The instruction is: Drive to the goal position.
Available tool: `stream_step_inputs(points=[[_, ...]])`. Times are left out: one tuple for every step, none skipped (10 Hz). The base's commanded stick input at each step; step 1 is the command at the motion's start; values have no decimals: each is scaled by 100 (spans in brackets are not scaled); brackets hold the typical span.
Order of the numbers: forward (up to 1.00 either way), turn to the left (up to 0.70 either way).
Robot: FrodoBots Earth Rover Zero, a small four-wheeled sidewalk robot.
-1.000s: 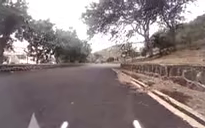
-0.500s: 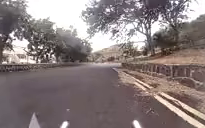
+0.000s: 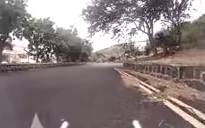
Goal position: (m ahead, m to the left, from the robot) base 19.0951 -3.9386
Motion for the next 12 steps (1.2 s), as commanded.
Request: stream_step_inputs(points=[[50, -50], [50, -50], [50, -8], [50, 0], [50, 0], [50, 0], [50, 0], [50, 0], [50, 0], [50, 0], [50, 0], [50, 0]])
